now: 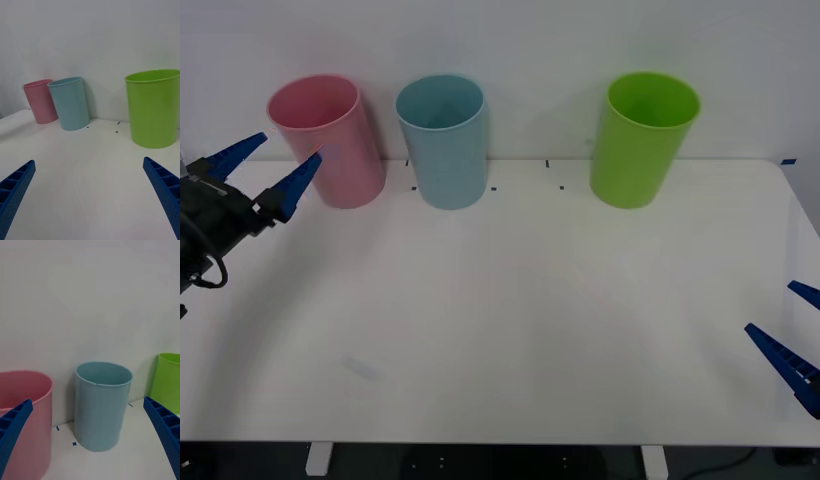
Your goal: Grasp the object on the table and drop it into the matching bin: aluminum can to the light blue bin, PET bottle to the pink bin.
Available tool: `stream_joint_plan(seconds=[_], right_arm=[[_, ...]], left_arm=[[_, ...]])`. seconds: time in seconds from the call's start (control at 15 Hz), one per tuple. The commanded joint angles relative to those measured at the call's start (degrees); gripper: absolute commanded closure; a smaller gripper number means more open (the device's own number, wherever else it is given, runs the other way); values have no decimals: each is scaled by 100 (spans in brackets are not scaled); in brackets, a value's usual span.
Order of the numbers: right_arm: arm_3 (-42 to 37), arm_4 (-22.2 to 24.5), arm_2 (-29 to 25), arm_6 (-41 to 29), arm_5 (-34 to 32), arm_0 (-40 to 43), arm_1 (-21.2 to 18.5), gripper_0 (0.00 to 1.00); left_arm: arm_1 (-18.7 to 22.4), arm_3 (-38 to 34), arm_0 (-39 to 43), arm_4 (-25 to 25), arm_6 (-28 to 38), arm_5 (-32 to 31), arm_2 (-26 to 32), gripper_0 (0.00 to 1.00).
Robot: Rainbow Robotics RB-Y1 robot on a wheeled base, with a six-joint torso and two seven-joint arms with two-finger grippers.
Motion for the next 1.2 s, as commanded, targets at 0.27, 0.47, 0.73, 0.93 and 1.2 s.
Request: stream_joint_plan(seconds=[0.27, 0.47, 0.73, 0.93, 1.2], right_arm=[[0, 0, 0, 0, 0, 0, 0, 0], [0, 0, 0, 0, 0, 0, 0, 0], [0, 0, 0, 0, 0, 0, 0, 0], [0, 0, 0, 0, 0, 0, 0, 0], [0, 0, 0, 0, 0, 0, 0, 0]], left_arm=[[0, -389, 779, -258, 295, -1279, 1116, 0], [0, -556, 1157, -407, 471, -1762, 1626, 0], [0, -881, 1719, -522, 682, -2044, 2013, 0], [0, -1022, 2115, -530, 717, -2079, 2048, 0], [0, -1022, 2247, -979, 726, -2167, 2074, 0]])
